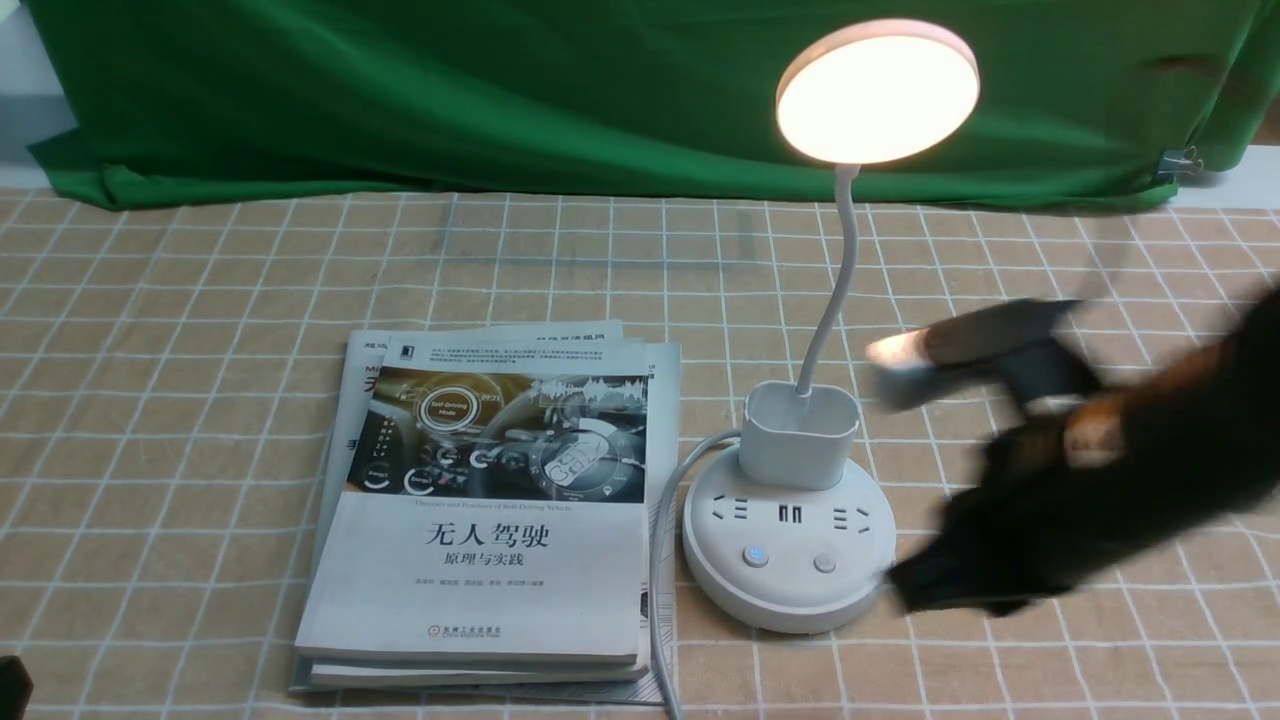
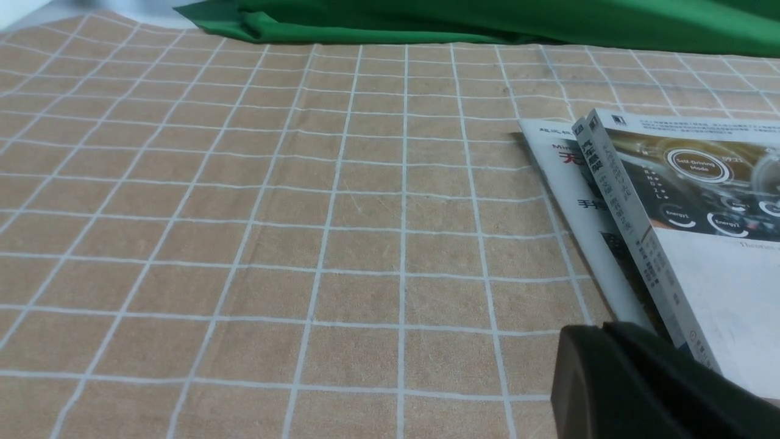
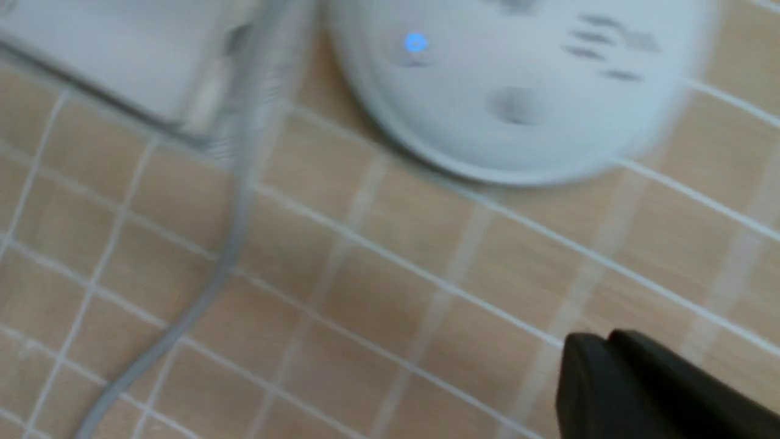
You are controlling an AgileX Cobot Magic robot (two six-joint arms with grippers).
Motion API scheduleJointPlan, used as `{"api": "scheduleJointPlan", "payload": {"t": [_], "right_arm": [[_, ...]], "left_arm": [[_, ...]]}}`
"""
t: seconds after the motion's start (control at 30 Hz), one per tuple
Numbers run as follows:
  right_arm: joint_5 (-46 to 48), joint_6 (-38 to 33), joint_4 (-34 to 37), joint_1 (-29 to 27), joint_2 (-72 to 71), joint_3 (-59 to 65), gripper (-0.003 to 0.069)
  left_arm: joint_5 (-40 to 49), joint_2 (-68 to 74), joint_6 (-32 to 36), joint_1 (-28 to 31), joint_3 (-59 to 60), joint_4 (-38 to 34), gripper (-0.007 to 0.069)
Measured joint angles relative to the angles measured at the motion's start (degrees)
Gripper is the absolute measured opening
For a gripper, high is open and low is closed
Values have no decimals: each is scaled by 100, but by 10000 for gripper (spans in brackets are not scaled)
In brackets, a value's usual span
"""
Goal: Turn off the desk lamp on the light coffee tablecloth by hand.
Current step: 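Press the power button on the lamp base to turn the lamp off with the right gripper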
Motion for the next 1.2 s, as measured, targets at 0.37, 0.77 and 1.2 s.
{"api": "scheduleJointPlan", "payload": {"t": [0.37,0.77,1.2], "right_arm": [[-16,0,-151,219,1345,-974,31],[-119,118,-229,-22,1621,-1134,31],[-153,120,-198,-26,2166,-1213,34]], "left_arm": [[0,0,0,0,0,0,4],[0,0,0,0,0,0,4],[0,0,0,0,0,0,4]]}}
